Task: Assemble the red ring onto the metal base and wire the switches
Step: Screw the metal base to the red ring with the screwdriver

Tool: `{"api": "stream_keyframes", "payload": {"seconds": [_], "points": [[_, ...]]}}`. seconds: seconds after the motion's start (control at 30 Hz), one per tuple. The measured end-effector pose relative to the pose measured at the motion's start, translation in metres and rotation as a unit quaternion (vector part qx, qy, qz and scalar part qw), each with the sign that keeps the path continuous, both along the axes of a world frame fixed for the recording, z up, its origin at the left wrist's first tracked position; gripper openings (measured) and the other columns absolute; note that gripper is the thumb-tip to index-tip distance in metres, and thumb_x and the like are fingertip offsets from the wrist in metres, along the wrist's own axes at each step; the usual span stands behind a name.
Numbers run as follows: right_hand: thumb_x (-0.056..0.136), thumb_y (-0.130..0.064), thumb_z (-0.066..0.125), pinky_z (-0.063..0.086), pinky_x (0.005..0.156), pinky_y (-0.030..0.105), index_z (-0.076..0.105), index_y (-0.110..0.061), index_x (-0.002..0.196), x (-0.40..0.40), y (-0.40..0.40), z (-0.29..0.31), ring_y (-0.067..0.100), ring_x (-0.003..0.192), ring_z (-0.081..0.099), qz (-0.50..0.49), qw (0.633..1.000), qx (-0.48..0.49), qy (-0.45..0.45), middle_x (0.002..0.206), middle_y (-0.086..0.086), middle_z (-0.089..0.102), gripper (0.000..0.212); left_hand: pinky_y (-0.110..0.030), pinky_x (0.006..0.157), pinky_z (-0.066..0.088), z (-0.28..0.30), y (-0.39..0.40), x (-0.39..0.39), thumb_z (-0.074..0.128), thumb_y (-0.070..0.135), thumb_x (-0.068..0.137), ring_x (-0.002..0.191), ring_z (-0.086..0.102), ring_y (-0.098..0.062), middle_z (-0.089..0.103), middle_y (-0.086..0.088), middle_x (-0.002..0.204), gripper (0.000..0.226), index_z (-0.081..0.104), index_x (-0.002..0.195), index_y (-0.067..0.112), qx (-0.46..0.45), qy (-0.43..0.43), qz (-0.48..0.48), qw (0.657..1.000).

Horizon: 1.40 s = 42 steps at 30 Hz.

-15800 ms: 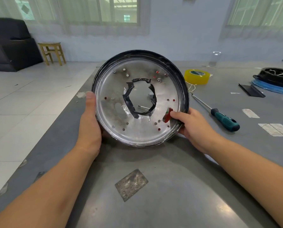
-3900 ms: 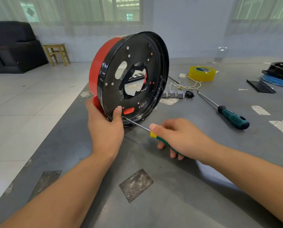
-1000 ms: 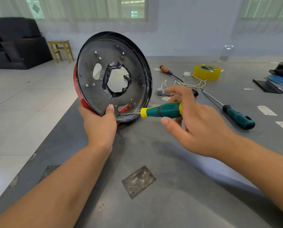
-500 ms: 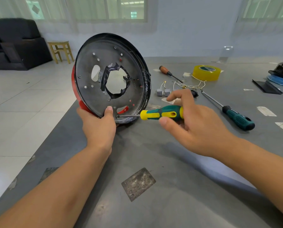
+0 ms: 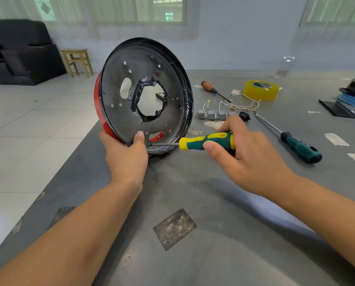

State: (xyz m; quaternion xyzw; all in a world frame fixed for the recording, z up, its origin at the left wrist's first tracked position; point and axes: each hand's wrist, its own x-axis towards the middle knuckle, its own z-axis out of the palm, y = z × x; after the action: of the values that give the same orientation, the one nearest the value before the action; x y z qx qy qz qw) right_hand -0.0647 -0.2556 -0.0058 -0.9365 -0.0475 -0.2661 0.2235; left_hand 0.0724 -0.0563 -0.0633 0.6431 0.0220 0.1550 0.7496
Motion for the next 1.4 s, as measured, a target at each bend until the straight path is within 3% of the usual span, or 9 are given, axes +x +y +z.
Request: {"api": "stream_keyframes", "payload": {"seconds": [0.27, 0.4, 0.53, 0.73, 0.93, 1.1, 1.2, 1.33, 1.4], "points": [[0.092, -0.048, 0.055, 0.051, 0.060, 0.052, 0.053, -0.030, 0.099, 0.007, -0.009, 0.002, 0.030, 0.061, 0.061, -0.004, 0.982, 0.172, -0.083, 0.067, 0.004, 0.063, 0.020, -0.051, 0.099, 0.058, 0.003, 0.004, 0.004, 0.073, 0.022, 0.089, 0.111, 0.068, -0.019, 0.062, 0.020, 0.113, 0.047, 0.045, 0.123, 0.038, -0.035, 0.016, 0.017, 0.999], [0.089, -0.044, 0.054, 0.048, 0.057, 0.046, 0.054, -0.027, 0.101, 0.014, -0.033, 0.000, 0.023, 0.060, 0.057, -0.078, 0.963, 0.217, -0.142, 0.069, 0.003, 0.063, 0.021, -0.049, 0.100, 0.058, 0.003, 0.008, 0.007, 0.072, 0.019, 0.093, 0.112, 0.066, -0.015, 0.059, 0.022, 0.114, 0.054, 0.041, 0.135, 0.031, -0.052, 0.027, 0.035, 0.998], [0.093, -0.039, 0.057, 0.046, 0.057, 0.037, 0.051, -0.030, 0.108, 0.026, -0.056, -0.021, 0.009, 0.062, 0.056, -0.123, 0.979, 0.157, -0.051, 0.076, -0.006, 0.062, 0.018, -0.049, 0.098, 0.059, 0.004, 0.006, 0.004, 0.073, 0.018, 0.094, 0.113, 0.067, -0.016, 0.061, 0.020, 0.115, 0.054, 0.042, 0.137, 0.029, -0.061, 0.027, 0.028, 0.997], [0.092, -0.037, 0.066, 0.051, 0.081, 0.036, 0.053, -0.028, 0.120, 0.038, -0.070, -0.036, 0.018, 0.093, 0.059, -0.092, 0.988, -0.028, 0.119, 0.110, -0.007, 0.065, 0.033, -0.038, 0.073, 0.066, 0.011, 0.003, -0.003, 0.073, 0.020, 0.098, 0.103, 0.073, -0.004, 0.066, 0.017, 0.121, 0.040, 0.050, 0.125, 0.041, -0.106, 0.013, -0.021, 0.994], [0.094, -0.049, 0.058, 0.044, 0.083, 0.035, 0.055, -0.028, 0.121, 0.039, -0.068, -0.038, 0.021, 0.105, 0.056, -0.095, 0.979, -0.136, 0.115, 0.106, -0.007, 0.061, 0.034, -0.043, 0.069, 0.066, 0.019, 0.003, -0.010, 0.061, 0.041, 0.105, 0.105, 0.074, -0.014, 0.073, 0.011, 0.118, 0.020, 0.058, 0.123, 0.036, -0.122, 0.018, -0.055, 0.991], [0.088, -0.073, 0.039, 0.048, 0.079, 0.023, 0.057, -0.036, 0.130, 0.032, -0.048, -0.022, 0.001, 0.096, 0.062, -0.072, 0.982, 0.172, 0.020, 0.105, -0.030, 0.064, 0.059, -0.049, 0.103, 0.057, 0.026, 0.002, -0.018, 0.051, 0.062, 0.099, 0.110, 0.074, -0.013, 0.078, 0.012, 0.115, 0.035, 0.068, 0.116, 0.036, -0.087, -0.010, -0.068, 0.994], [0.093, -0.065, 0.051, 0.049, 0.069, 0.013, 0.065, -0.039, 0.109, 0.034, -0.041, -0.018, -0.007, 0.082, 0.066, -0.026, 0.939, 0.342, 0.036, 0.090, -0.028, 0.071, 0.034, -0.047, 0.111, 0.050, 0.032, 0.001, -0.024, 0.048, 0.076, 0.088, 0.114, 0.072, -0.014, 0.078, 0.006, 0.118, 0.060, 0.074, 0.117, 0.030, -0.066, -0.015, -0.099, 0.993], [0.100, -0.023, 0.062, 0.055, 0.078, 0.048, 0.069, -0.015, 0.102, 0.036, -0.039, -0.016, 0.029, 0.086, 0.068, -0.018, 0.864, 0.500, 0.067, 0.096, 0.013, 0.075, 0.011, -0.048, 0.111, 0.050, 0.035, -0.001, -0.031, 0.046, 0.085, 0.080, 0.119, 0.070, -0.015, 0.076, 0.003, 0.124, 0.076, 0.073, 0.125, 0.031, -0.059, -0.040, -0.122, 0.990], [0.101, -0.015, 0.061, 0.061, 0.080, 0.046, 0.068, -0.010, 0.108, 0.036, -0.036, -0.015, 0.027, 0.085, 0.071, -0.011, 0.838, 0.542, 0.071, 0.104, 0.018, 0.076, 0.011, -0.053, 0.111, 0.050, 0.037, -0.001, -0.033, 0.046, 0.088, 0.075, 0.122, 0.069, -0.021, 0.073, -0.002, 0.131, 0.089, 0.066, 0.135, 0.026, -0.080, -0.025, -0.130, 0.988]]}}
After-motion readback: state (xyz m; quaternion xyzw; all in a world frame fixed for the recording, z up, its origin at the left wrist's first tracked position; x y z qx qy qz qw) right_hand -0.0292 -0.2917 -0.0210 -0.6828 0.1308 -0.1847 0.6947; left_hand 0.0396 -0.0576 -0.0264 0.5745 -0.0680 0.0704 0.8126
